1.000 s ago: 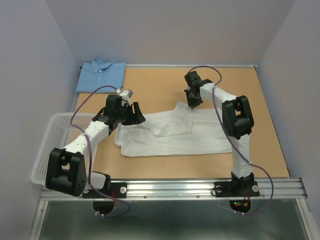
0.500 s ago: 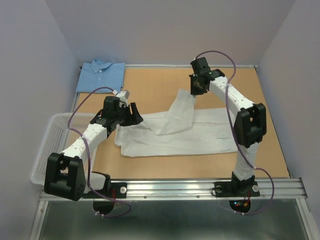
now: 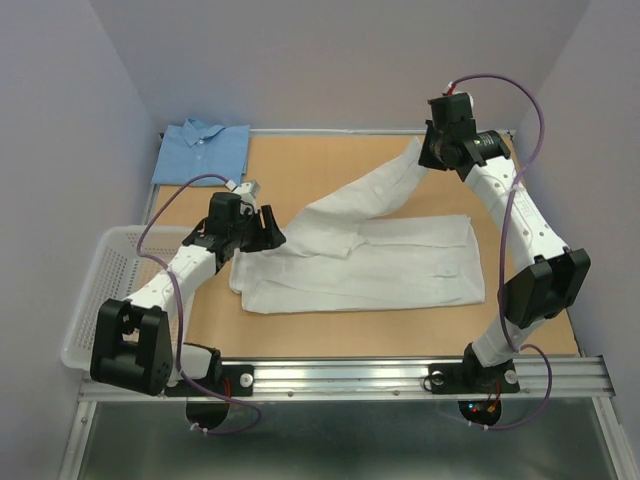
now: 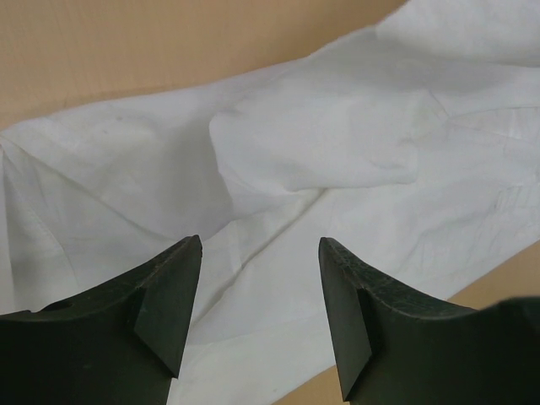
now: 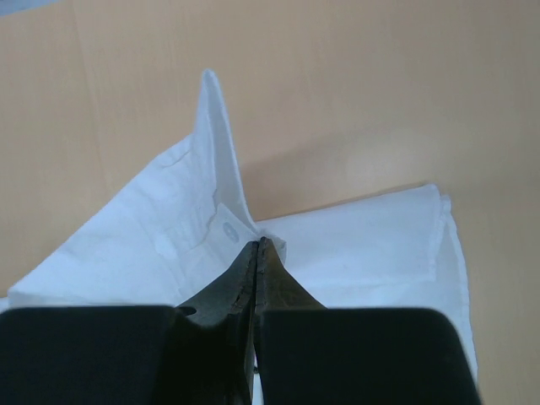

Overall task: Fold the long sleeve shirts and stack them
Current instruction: Fold the shirt

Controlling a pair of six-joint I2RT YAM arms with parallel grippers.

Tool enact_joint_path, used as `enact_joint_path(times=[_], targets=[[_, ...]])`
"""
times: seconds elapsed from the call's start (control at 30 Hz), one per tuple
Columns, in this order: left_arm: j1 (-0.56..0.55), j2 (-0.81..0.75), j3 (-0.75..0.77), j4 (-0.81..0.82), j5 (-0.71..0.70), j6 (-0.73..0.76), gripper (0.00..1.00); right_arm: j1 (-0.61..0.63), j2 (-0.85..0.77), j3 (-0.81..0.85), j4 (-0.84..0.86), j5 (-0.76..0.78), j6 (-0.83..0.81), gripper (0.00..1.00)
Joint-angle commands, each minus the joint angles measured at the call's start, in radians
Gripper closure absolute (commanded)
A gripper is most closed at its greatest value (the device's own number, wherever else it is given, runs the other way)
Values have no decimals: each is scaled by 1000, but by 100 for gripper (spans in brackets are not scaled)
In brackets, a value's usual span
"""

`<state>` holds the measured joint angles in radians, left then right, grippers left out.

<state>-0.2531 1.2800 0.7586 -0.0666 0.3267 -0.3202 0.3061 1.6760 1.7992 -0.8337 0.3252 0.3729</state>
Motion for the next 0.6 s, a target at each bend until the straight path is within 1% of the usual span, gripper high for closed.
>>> enact_joint_path(times=[0.0,0.17,0.3,0.43,0.47,0.57], targets=[[6,28,-13,50,-17,-26,33,1,-19,22,-15,22,21,100],[6,96,7,48,-22,-52,36,1,-1,106,-12,9,3,99],[3,107,22,36,-11,-82,37,-1,16,166,-12,5,-20,99],[2,84,27,30,-63,-163,38,1,40,177,-12,-46,-17,99],[2,78,27,28,-90,-205,38,1,41,175,-10,-63,-17,99],[-5,84,31,25,-115,-290,37,1,34,157,2,-69,-23,99]])
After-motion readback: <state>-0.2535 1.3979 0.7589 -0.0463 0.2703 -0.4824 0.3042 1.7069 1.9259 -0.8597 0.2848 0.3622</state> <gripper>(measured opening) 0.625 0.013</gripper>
